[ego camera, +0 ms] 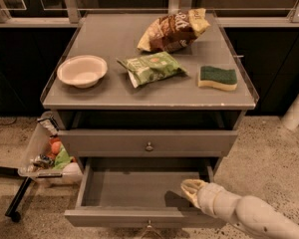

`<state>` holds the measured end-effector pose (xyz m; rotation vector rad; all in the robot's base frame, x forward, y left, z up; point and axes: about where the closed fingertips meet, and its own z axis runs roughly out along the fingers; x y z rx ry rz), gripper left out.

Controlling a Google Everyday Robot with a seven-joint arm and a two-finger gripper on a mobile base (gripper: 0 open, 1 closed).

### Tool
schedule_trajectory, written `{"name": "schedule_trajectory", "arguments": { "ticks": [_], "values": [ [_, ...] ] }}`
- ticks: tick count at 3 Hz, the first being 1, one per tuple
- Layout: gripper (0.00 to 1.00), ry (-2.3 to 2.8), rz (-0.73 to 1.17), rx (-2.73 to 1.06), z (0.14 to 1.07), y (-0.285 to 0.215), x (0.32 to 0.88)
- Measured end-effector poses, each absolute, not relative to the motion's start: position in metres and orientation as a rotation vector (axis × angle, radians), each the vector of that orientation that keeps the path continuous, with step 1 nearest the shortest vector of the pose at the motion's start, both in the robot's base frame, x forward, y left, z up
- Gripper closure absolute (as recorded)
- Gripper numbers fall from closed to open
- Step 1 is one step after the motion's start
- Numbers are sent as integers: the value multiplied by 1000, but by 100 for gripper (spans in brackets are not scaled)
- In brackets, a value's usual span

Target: Open middle drawer

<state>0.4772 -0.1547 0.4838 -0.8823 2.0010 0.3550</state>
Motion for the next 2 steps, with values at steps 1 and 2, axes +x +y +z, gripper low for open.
{"name": "schedule_trajectory", "arguments": {
  "ticks": [1,2],
  "values": [
    [57,2004,282,-793,525,-189,468],
    [34,2003,257,-793,532,-197,467]
  ]
}}
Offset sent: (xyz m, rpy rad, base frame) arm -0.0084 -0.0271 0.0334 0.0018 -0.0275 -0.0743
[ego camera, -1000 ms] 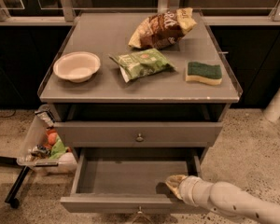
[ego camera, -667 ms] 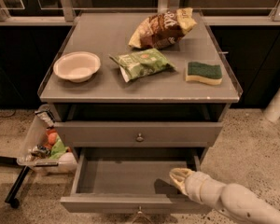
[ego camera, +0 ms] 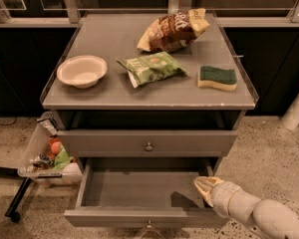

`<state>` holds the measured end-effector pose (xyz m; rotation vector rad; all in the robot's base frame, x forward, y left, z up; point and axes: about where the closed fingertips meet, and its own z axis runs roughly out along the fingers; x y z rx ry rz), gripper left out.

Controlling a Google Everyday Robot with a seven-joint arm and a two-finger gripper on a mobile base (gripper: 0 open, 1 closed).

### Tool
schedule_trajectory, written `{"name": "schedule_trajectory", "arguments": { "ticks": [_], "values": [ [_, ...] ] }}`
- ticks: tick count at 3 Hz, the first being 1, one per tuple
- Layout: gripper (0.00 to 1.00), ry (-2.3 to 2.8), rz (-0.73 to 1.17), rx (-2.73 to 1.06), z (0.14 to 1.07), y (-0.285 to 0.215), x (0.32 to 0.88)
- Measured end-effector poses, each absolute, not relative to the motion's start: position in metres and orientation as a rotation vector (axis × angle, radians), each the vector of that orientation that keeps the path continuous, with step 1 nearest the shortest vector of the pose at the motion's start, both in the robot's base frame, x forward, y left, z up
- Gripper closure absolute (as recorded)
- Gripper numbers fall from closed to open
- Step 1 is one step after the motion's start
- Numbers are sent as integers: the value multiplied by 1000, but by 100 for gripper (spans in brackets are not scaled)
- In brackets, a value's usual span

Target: Open middle drawer

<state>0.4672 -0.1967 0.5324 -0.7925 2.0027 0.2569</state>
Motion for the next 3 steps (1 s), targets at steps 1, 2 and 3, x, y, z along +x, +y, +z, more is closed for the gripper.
{"name": "schedule_trajectory", "arguments": {
  "ticks": [1,2,3],
  "values": [
    [11,2003,257,-793,532,-197,467],
    [0,2003,257,-793,532,-197,467],
    [0,2003,257,-793,532,-197,467]
  ]
}}
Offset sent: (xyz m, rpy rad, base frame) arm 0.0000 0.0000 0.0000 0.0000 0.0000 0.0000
